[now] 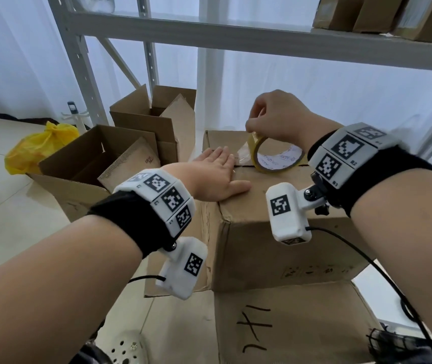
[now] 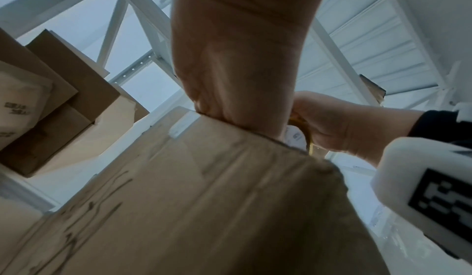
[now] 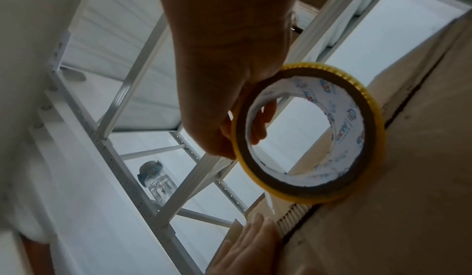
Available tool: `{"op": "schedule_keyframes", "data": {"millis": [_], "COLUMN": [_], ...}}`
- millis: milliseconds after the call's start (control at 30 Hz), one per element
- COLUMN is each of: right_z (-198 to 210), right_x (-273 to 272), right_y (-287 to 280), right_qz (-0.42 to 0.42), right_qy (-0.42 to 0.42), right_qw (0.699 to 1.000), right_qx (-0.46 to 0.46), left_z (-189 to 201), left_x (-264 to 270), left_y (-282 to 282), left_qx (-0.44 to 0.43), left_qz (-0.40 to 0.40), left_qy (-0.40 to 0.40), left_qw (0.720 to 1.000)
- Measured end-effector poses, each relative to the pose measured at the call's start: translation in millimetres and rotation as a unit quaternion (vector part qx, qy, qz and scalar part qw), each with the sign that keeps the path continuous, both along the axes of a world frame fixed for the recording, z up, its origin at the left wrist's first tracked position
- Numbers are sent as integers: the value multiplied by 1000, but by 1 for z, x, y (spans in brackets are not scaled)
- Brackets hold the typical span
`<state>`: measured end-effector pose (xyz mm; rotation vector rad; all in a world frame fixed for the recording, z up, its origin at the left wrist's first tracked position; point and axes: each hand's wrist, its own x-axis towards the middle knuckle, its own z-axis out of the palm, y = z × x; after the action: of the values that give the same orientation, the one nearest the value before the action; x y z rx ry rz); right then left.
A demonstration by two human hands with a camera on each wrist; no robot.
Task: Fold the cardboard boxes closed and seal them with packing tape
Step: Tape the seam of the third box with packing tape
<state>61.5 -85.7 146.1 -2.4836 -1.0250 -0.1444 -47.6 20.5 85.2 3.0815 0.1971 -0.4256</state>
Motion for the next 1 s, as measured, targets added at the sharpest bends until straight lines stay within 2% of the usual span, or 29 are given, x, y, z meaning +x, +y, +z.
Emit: {"op": "schedule_keyframes", "data": {"millis": [67,233,467,700,1000], "right_z": [-3,-12,-6,-10,-12], "right_x": [1,-3,-7,-5,-6], "right_y": [-3,-3,-10,-11,-7], "right_qz": [1,-30,-44,-33,-24], "right_qy": [-27,-120,-78,-86,-107], "right_qw": [1000,985,990,991,988], "right_qx": [-1,-124,-107,-96,-113], "left_z": [4,5,17,7,4], "left_x": [8,1,-25,-22,-3], "left_y": [-6,2,20,6,1], "left_qx": [17,24,21,-20,9], "left_qz": [7,-6,-14,23,12], "left_qy": [18,14,22,11,2], "left_qw": [1000,1000,999,999,1000]}}
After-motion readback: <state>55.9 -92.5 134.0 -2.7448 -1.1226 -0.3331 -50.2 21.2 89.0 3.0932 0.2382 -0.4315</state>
